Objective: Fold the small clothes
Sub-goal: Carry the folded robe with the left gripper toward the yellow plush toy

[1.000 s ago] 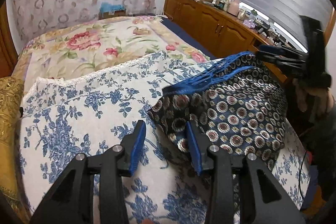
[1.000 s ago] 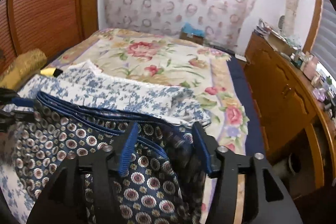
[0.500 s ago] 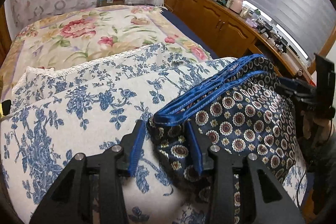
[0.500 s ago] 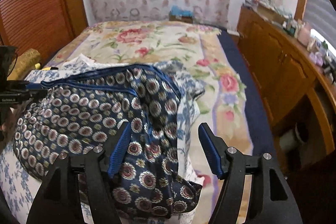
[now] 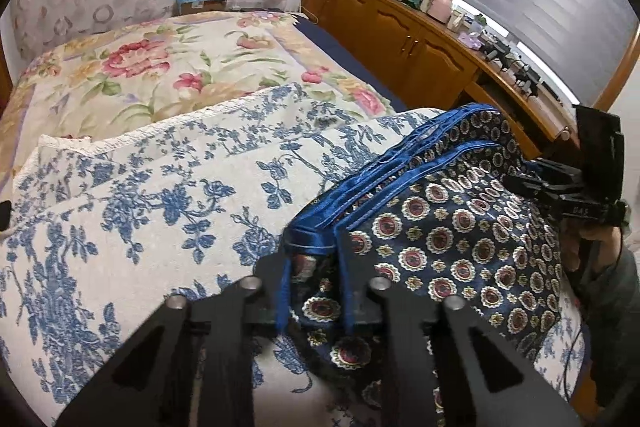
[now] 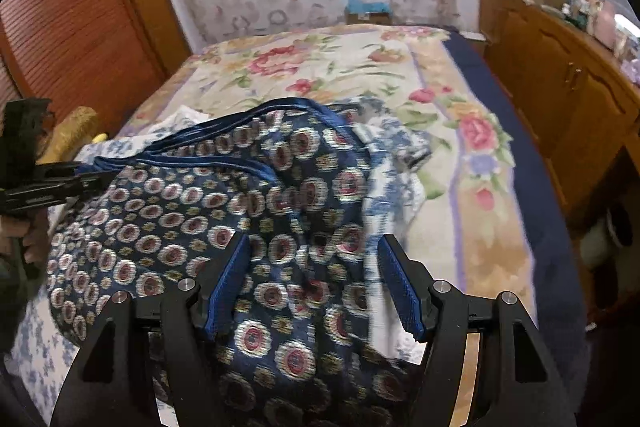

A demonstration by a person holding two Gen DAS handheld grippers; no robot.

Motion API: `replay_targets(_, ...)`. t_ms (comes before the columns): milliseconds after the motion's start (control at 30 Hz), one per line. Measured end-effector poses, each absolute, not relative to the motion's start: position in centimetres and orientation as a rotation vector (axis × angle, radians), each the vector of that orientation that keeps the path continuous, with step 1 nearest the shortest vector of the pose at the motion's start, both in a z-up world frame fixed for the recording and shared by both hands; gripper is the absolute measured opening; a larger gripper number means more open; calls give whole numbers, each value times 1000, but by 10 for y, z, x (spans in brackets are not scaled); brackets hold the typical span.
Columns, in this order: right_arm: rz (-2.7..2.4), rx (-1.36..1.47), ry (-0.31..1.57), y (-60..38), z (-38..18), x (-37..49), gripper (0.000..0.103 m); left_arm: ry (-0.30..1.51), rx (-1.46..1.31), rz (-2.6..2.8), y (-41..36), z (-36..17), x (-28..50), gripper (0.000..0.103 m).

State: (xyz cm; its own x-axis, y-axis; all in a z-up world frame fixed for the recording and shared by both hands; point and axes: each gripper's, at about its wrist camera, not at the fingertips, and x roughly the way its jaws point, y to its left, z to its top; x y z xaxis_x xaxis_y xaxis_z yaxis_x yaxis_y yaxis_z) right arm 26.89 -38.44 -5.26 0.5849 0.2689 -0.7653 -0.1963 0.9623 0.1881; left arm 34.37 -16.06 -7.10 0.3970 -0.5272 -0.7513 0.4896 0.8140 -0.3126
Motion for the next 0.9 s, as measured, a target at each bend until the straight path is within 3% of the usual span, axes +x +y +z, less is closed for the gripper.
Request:
replay_targets(267,318,54,916,-365,-56,272,56,967,-47,-636,-161,-71,343,11)
replay_targets(367,330,61,916,-365,-58,273,36,964,-31,-641,-163,-71,342,11)
replay_targets(467,371,70,919,-362,-57,269,13,960,-28,-665,-164,-69,338,3)
replay_targets(500,379,66,912,-361,-56,267,10,937,-28,-669,-163,-64,334,2)
replay_targets(900,397,56,703,-340,18,232,5,671,-8,-632,-127,26,267,2)
